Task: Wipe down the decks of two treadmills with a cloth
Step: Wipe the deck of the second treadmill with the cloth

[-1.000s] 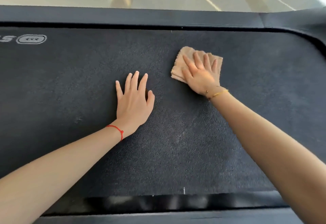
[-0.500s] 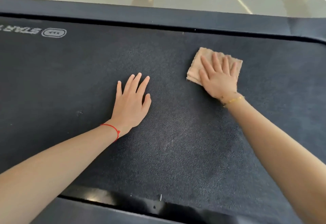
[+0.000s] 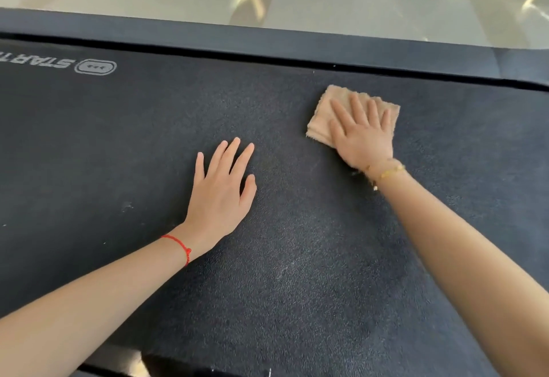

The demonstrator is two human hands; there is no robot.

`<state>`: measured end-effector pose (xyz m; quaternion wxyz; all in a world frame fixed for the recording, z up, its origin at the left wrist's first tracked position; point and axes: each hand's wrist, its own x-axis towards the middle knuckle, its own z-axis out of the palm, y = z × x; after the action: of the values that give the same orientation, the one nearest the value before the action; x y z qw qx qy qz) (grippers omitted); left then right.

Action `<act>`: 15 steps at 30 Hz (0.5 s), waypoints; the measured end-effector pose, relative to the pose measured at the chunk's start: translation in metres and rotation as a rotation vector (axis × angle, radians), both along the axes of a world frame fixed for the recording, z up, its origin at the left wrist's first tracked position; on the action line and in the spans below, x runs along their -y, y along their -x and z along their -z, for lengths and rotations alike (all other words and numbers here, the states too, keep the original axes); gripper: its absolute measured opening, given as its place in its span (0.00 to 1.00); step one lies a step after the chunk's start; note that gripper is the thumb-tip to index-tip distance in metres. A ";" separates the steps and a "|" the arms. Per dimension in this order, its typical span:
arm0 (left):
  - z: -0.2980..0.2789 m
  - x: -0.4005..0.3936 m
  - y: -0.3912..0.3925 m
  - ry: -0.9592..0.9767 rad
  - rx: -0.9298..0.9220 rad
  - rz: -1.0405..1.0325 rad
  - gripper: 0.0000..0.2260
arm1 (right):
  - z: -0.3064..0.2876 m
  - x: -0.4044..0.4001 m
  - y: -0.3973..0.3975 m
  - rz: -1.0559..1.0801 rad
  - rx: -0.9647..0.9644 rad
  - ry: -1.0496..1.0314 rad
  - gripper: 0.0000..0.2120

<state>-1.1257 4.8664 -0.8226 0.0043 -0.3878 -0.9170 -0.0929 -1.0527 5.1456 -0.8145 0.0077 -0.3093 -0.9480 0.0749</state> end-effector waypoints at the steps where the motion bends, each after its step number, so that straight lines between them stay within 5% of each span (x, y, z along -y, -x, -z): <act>1: 0.000 -0.001 0.000 -0.002 -0.001 0.000 0.27 | -0.002 -0.014 0.016 0.037 0.013 0.011 0.26; 5: 0.000 -0.002 0.001 0.001 -0.009 -0.002 0.27 | -0.008 -0.037 0.081 0.059 0.049 0.074 0.28; 9: 0.001 -0.002 0.003 -0.007 -0.008 -0.006 0.26 | -0.008 0.007 0.117 -0.147 0.057 0.043 0.27; 15: 0.002 0.000 0.004 -0.019 -0.007 0.005 0.26 | 0.005 0.040 0.067 -0.386 -0.023 -0.005 0.25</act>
<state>-1.1296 4.8666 -0.8248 0.0108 -0.3903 -0.9152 -0.1001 -1.1200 5.1054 -0.8191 0.0050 -0.1210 -0.9897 0.0760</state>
